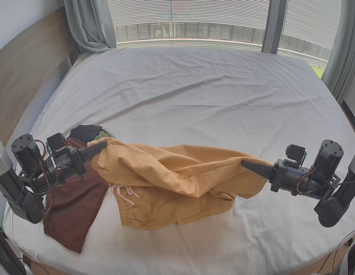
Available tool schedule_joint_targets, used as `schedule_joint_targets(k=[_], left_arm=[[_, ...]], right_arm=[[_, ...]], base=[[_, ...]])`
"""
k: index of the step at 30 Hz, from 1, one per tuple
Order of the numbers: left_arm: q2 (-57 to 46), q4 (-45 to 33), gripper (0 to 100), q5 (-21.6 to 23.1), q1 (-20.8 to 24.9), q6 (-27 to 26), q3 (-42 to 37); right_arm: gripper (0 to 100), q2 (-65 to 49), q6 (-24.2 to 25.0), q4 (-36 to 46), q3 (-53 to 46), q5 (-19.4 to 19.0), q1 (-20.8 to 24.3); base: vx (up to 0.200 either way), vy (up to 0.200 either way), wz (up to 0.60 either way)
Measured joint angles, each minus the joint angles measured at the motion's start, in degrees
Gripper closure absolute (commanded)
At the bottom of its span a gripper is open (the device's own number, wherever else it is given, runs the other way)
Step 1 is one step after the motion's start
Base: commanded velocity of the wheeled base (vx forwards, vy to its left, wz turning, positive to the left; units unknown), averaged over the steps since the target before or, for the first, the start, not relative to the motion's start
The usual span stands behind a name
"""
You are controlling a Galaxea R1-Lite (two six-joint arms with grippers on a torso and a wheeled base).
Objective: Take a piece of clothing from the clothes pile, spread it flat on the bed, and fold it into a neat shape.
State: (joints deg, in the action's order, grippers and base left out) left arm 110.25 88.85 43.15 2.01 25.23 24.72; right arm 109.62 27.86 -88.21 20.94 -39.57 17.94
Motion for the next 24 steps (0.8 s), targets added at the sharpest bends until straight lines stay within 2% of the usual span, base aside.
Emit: schedule_joint_targets(k=[24], left_arm=[[0.52,0.00,100,0.55,-1.99,-2.83,1.01]], right_arm=[[100,-5.13,5.47,-0.06,1.90,-0.22,-5.77]], base=[[0.000,0.000,0.00]])
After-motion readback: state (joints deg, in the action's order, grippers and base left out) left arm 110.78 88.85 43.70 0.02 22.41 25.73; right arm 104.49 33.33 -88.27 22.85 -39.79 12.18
